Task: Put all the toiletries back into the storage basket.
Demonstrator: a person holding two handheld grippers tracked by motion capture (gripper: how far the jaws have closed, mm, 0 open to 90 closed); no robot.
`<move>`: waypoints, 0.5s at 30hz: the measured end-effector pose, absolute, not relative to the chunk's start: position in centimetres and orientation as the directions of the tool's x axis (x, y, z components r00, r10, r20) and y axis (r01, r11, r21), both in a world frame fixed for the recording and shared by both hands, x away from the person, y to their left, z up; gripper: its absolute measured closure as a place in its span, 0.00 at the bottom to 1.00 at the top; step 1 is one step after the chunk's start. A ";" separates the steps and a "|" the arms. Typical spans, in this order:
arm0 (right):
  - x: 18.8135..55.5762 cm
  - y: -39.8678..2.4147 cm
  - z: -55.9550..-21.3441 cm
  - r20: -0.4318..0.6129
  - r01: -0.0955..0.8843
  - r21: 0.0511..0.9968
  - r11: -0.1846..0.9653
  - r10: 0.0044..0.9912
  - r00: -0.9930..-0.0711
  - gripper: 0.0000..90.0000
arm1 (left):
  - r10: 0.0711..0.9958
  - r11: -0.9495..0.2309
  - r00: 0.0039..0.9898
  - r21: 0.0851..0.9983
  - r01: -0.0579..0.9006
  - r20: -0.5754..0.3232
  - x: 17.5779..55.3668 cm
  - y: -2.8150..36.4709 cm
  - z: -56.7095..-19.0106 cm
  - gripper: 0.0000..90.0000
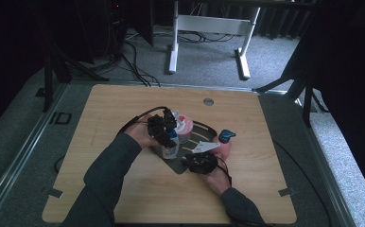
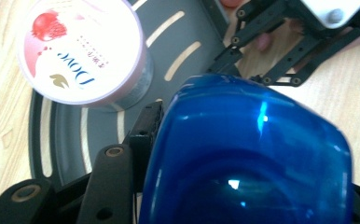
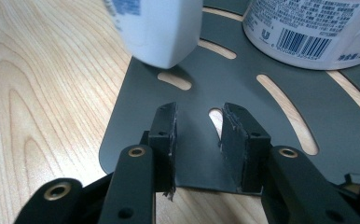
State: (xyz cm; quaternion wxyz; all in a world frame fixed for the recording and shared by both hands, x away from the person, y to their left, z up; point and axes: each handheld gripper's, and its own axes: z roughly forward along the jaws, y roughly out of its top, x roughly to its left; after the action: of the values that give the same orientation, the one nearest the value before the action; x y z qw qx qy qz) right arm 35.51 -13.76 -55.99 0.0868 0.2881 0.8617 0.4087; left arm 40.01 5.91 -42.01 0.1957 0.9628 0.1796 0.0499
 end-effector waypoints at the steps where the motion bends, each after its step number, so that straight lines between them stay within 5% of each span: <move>1: 35.5 -13.8 -56.0 0.086 0.425 0.754 0.500 0.568 -0.819 0.73 | 0.372 -0.856 0.928 0.397 0.332 0.026 40.1 5.9 -42.0 0.61; 15: 35.5 -13.8 -56.0 0.089 0.427 0.754 0.499 0.567 -0.819 0.73 | 0.438 -0.837 0.898 0.387 0.388 0.046 41.3 6.8 -42.5 0.61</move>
State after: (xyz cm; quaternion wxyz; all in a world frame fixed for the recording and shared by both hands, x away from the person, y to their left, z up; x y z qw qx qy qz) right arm 35.52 -13.76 -56.00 0.0855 0.2885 0.8614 0.4092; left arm 41.31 6.81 -42.51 0.1874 0.9560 0.2158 0.0665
